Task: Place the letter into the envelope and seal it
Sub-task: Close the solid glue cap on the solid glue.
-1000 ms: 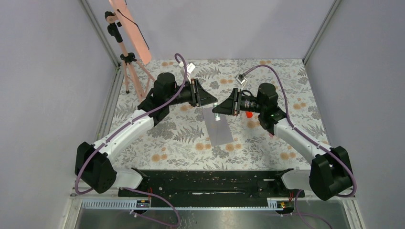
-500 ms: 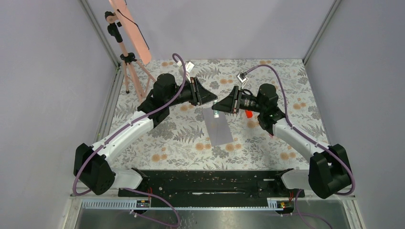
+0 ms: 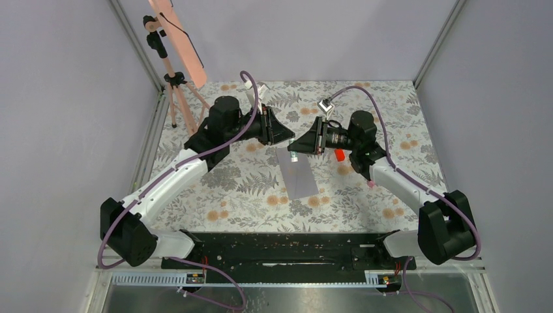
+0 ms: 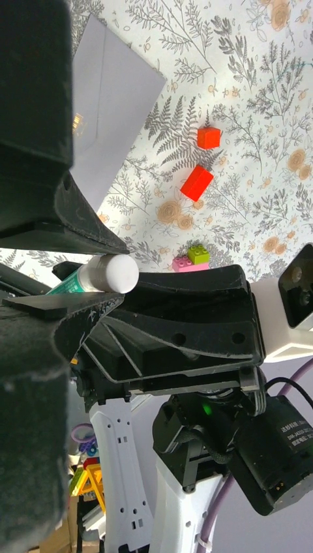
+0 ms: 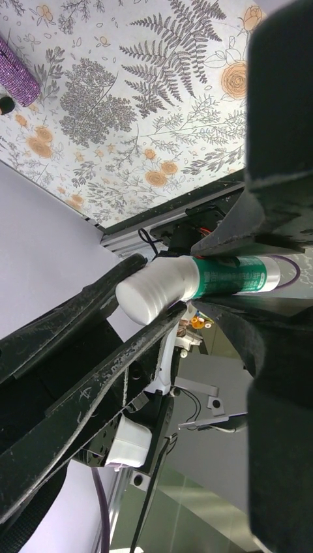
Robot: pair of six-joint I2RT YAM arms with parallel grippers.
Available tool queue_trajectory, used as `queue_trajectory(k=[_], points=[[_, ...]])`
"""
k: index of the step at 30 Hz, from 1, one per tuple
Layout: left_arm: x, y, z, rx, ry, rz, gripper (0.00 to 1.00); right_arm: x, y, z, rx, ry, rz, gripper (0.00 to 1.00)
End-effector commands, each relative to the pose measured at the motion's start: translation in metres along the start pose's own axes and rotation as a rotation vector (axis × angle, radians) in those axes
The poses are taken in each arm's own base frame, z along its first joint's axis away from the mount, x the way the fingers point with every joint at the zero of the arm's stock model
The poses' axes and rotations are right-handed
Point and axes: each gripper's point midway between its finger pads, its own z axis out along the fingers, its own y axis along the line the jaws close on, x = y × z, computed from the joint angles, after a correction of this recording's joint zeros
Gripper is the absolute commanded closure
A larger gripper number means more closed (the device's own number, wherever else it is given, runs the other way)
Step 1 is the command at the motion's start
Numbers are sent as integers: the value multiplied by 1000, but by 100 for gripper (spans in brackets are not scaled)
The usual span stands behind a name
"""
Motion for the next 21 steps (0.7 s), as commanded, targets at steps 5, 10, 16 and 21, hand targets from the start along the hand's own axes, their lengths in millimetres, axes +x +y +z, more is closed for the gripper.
queue_trajectory(k=[5,10,16,21], points=[[61,-92,-32,371,313,-87,92,-109,-27,-16,177,-441,-52,100],[67,-87,-27,364,308,-130,92,-119,-17,-19,128,-503,-91,100],[66,-81,-22,338,291,-146,93,-120,-7,-11,49,-472,-77,100],[62,-80,-21,324,283,-144,93,-111,-12,-15,90,-449,-99,100]])
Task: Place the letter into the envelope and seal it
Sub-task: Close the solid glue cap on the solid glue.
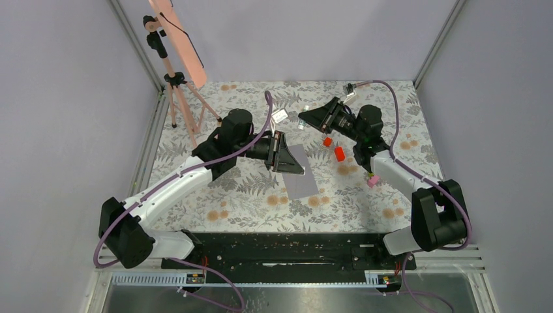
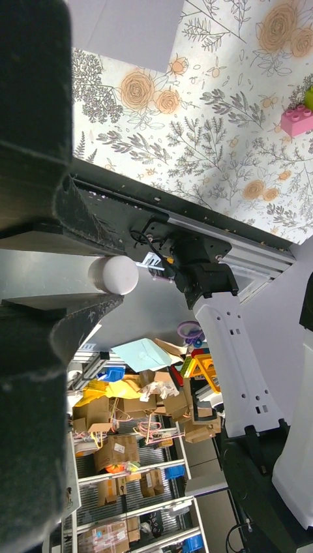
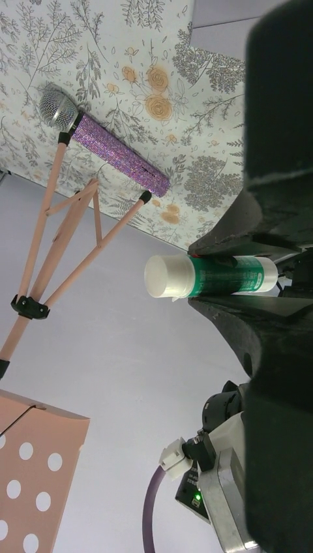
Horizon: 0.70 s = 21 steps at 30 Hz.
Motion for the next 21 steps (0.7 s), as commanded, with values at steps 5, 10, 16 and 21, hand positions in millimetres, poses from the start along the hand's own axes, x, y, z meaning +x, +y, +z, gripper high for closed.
queue_trajectory(k=[5,10,16,21], points=[[-26,-7,-19,3,-74,15,94,3,30,-12,-41,47,-138,100],[-53,-3,-40,-14,-193,-22,93,28,42,-32,-88,165,-209,100],[-78,-4,-42,-10,-293,-62,93,52,68,-55,-188,318,-297,100],[-101,-11,-48,27,-408,-86,93,67,78,-65,-210,408,-326,100]])
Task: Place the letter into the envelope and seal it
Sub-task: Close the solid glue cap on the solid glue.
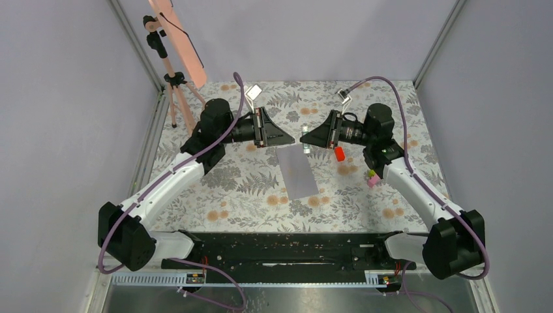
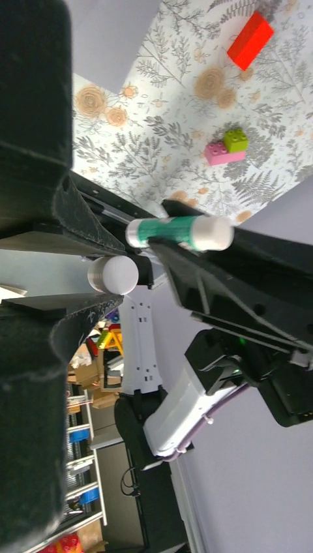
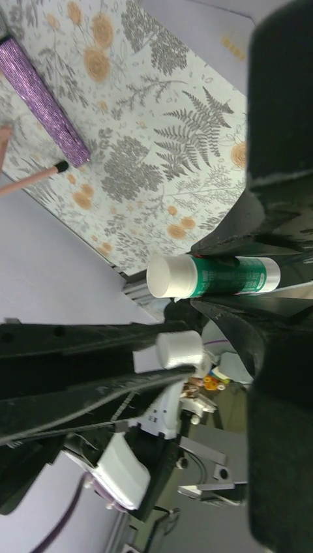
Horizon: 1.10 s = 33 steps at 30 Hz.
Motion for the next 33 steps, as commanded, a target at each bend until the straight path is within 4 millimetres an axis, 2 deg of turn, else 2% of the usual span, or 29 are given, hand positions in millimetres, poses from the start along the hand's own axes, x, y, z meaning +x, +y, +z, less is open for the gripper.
queue_trajectory(k=[1,9,18,33], points=[[-34,-30,-5,82,-161,33,93,11,36,-7,-93,106,-105,100],[-38,-22,-1,65,-167,17,93,35,57,-1,-171,203,-116,100],[-32,-16,-1,49,-140,16,93,30,64,2,-192,195,-128,100],[-30,-13,0,43,-129,15,82,26,70,3,-203,197,-129,100]])
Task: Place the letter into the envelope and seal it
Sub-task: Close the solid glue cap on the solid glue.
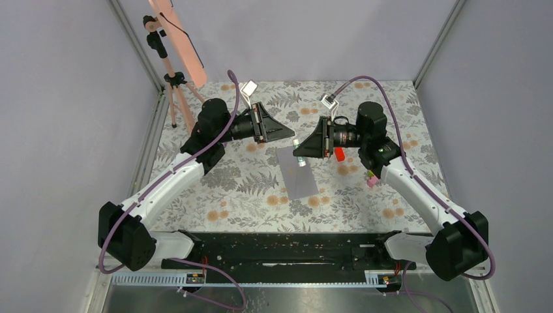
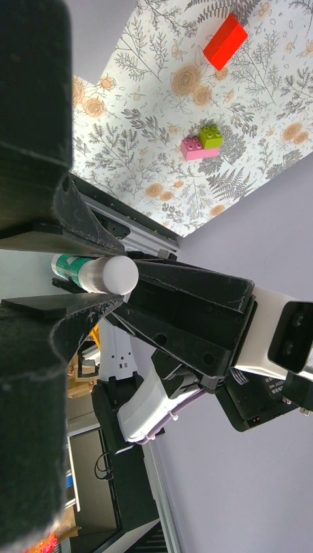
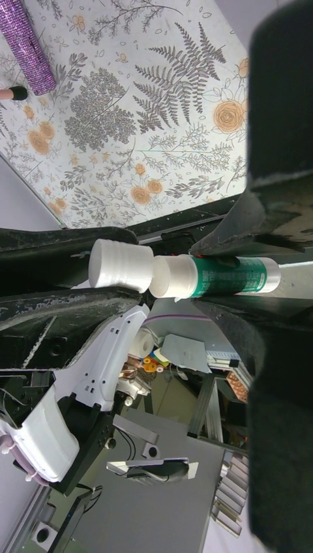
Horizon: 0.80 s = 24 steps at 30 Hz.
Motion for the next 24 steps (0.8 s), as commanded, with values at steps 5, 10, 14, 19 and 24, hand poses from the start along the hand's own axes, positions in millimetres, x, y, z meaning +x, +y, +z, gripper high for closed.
queue_trajectory(k=[5,10,14,19,24], points=[[-5,-6,0,29,-16,49,82,-13,22,2,-56,-4,-73,100],[-4,-7,0,37,-6,52,82,-19,20,5,-54,-21,-76,100],[0,-6,0,39,11,50,82,-24,20,7,-61,-32,-75,100],[3,-5,-1,39,20,53,82,-27,17,8,-54,-40,-68,100],[4,-3,-2,33,27,52,82,-30,14,10,-51,-55,-59,100]])
